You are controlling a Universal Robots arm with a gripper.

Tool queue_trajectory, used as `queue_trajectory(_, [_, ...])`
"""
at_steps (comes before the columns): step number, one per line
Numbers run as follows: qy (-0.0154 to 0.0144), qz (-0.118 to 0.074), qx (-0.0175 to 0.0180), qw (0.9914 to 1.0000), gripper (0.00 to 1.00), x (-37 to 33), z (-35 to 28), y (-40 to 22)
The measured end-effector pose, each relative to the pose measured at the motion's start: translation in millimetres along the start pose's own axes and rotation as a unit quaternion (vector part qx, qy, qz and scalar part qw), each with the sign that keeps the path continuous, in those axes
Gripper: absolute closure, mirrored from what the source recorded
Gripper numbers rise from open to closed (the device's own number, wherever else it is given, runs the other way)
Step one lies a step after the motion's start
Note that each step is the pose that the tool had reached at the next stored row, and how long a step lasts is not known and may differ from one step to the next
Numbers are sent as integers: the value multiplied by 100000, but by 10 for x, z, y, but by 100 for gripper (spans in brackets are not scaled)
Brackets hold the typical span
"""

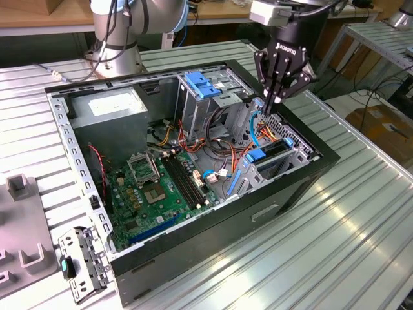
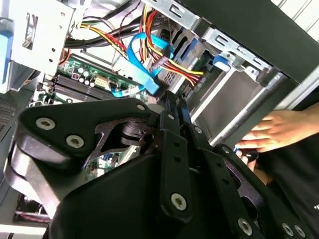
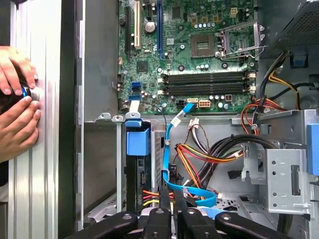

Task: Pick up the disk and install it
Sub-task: 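Insert the second disk wire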

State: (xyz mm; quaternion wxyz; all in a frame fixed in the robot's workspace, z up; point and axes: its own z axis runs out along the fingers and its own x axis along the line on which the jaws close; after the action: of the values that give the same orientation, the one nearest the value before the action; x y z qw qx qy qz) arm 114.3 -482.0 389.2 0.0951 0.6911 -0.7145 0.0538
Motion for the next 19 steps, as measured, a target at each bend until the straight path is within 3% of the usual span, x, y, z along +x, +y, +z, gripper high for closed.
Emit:
queue_trajectory(5, [-1,-21,-87,100000,82,-41,-37,-7])
queue_trajectory(11, [122,-61,-312,99999,81,-248,-82,-53])
queue_trajectory(13, [408,-41,-319,99999,69,-284,-79,-54])
queue_trajectory(19, [2460,86,-267,99969,69,-305,-14,-58])
